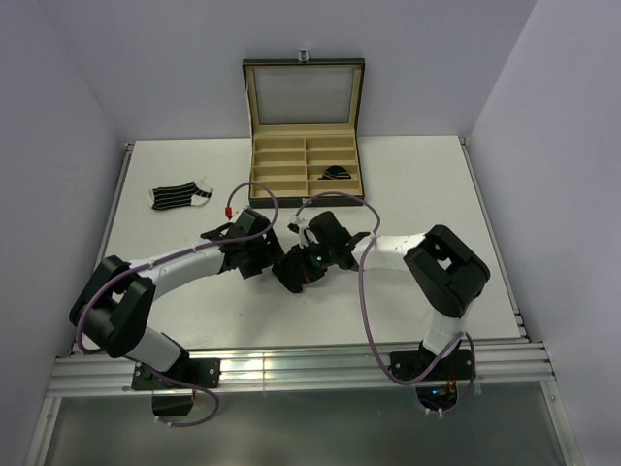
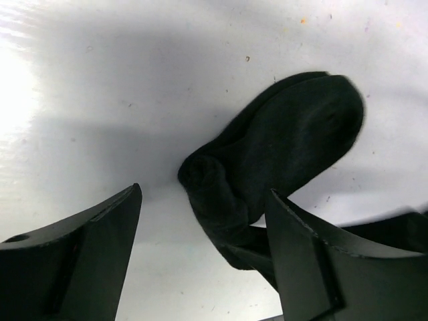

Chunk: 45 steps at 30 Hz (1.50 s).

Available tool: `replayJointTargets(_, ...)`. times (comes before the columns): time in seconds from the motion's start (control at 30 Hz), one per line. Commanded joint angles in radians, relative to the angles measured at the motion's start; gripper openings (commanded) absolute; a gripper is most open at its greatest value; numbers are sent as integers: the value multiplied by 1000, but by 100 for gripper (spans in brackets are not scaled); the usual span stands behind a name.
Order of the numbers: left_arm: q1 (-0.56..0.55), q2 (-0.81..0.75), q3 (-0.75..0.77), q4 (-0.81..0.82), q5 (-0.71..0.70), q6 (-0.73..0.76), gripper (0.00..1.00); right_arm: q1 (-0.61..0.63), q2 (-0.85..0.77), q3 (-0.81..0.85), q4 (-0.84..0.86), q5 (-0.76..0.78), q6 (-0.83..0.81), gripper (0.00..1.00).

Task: Roll the socks
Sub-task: Roll the sock at the center of the board.

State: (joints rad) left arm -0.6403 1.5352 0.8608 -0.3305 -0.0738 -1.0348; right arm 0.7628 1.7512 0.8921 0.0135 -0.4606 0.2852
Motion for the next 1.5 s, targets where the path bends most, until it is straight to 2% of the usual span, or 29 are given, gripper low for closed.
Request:
replayJointTargets(0.0, -5, -75, -45, 18, -47, -11, 80, -51, 70, 4, -14, -263, 45, 0)
replayJointTargets(0.03, -5, -96, -58, 48, -44, -14, 81, -65, 80, 4, 18, -321, 57, 0)
replayJointTargets(0.17, -5, -132, -123, 88, -29, -21, 80, -105, 128, 16, 29, -388, 81, 0)
replayJointTargets(0.33, -7, -133, -160, 116, 14, -24, 75, -145, 182, 48, -6, -412, 78, 0)
replayJointTargets(0.6, -16, -106, -181, 188, 16, -60, 73, -172, 220, 76, -18, -424, 95, 0)
replayJointTargets(1.1, -39, -4, -154, 176, 26, -80, 54, -214, 287, 53, 78, -454, 216, 0)
replayJointTargets(1.27, -41, 37, -126, 160, 29, -67, 43, -221, 288, 50, 77, -443, 226, 0)
replayJointTargets(1.37, -41, 78, -94, 136, 23, -51, 33, -221, 268, 47, 53, -403, 217, 0)
replayJointTargets(1.4, -42, 88, -76, 118, 23, -47, 24, -221, 257, 45, 45, -370, 204, 0)
replayJointTargets(1.43, -41, 95, -66, 111, 22, -35, 19, -221, 231, 36, 39, -356, 198, 2)
replayJointTargets(1.47, -42, 112, -46, 99, 23, -28, 16, -220, 208, 30, 39, -340, 190, 9)
